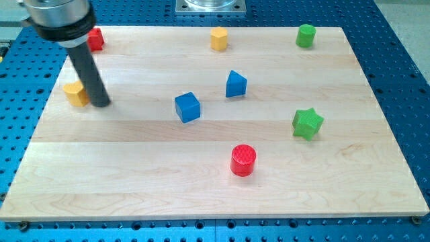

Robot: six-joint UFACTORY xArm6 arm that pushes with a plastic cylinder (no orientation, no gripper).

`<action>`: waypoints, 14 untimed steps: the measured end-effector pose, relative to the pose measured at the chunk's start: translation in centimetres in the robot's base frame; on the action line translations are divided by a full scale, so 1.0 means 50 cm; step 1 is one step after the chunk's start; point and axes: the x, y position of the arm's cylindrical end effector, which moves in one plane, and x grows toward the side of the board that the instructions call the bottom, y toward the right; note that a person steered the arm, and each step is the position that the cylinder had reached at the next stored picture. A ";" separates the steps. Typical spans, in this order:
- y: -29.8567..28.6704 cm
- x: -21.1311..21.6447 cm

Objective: Move the cube right center of the board

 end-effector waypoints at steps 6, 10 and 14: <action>-0.022 -0.032; 0.034 -0.031; 0.373 -0.067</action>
